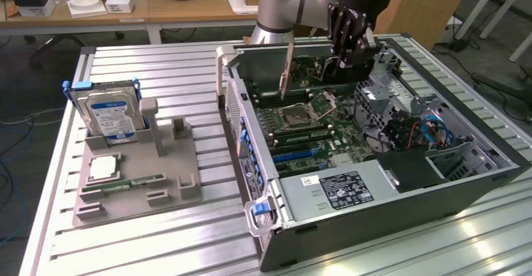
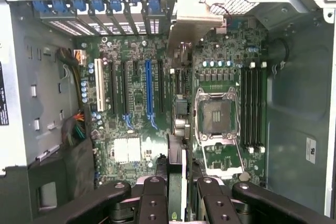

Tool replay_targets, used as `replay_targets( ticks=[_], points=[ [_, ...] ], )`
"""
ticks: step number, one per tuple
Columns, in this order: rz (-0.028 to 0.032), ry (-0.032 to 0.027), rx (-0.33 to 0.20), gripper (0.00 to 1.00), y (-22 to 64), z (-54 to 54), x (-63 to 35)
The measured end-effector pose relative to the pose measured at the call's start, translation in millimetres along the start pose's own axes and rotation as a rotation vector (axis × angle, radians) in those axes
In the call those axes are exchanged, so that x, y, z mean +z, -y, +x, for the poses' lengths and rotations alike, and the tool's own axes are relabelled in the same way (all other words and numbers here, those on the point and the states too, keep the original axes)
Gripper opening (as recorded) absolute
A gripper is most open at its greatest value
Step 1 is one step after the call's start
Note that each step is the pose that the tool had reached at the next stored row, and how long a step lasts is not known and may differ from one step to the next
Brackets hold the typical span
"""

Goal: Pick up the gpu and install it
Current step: 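Insert the gpu into the slot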

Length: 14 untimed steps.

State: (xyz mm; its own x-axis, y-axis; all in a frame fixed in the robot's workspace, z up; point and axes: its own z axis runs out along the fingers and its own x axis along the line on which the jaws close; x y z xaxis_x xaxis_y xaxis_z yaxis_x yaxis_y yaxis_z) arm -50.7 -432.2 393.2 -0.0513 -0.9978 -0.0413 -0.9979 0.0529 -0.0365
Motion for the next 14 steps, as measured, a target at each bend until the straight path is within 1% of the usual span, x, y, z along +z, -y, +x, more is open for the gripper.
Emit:
replay_targets(
  ticks=[4, 10, 12, 14],
  points=[
    [-0.0001, -0.0001, 0.000, 0.27, -2.9, 0.4, 7.1],
    [0.0000, 0.0000, 0.000, 0.27, -3.9, 1.1, 17.4],
    [-0.0001, 0.0000, 0.000, 0.27, -6.5, 1.4, 21.0],
    [-0.0001, -0.0001, 0.000, 0.27, -11.8, 1.8, 24.4]
  ],
)
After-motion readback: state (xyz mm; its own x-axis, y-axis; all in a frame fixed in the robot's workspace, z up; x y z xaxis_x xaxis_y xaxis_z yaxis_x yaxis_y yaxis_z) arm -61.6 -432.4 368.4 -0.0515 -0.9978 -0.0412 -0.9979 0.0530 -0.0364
